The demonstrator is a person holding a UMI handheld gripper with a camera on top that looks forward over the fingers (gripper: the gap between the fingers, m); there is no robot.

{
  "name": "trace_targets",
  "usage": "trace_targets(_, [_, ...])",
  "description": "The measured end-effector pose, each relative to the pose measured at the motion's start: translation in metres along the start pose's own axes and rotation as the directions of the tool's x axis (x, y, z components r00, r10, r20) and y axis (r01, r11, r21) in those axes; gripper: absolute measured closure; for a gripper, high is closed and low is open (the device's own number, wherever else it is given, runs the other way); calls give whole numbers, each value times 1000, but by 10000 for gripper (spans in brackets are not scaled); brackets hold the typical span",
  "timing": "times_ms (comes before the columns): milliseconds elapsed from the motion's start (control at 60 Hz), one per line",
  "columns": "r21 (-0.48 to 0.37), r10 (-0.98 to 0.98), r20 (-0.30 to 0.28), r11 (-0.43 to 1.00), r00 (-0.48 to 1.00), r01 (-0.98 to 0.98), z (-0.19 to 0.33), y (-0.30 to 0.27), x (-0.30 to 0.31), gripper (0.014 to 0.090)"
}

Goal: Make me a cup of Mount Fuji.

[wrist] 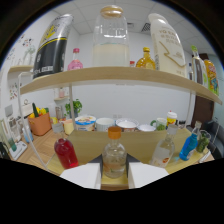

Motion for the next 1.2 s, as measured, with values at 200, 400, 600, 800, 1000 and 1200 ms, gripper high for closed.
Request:
trace_targets(200, [2, 6, 22, 1000, 1000, -6, -4, -2, 0, 700])
trace_targets(400, [65, -23, 38, 998, 999, 20, -39, -22, -9, 699])
trace_targets(600, [50, 12, 57, 999, 998, -15, -78, 8, -22, 702])
trace_targets(800, [-78, 129, 71, 989, 989, -124, -94, 79, -33, 702])
trace_targets(1000, [-127, 566, 83, 822, 820, -555, -94, 88, -30, 701])
trace_targets(1200, [-153, 911, 136, 408, 390, -900, -88, 78, -18, 703])
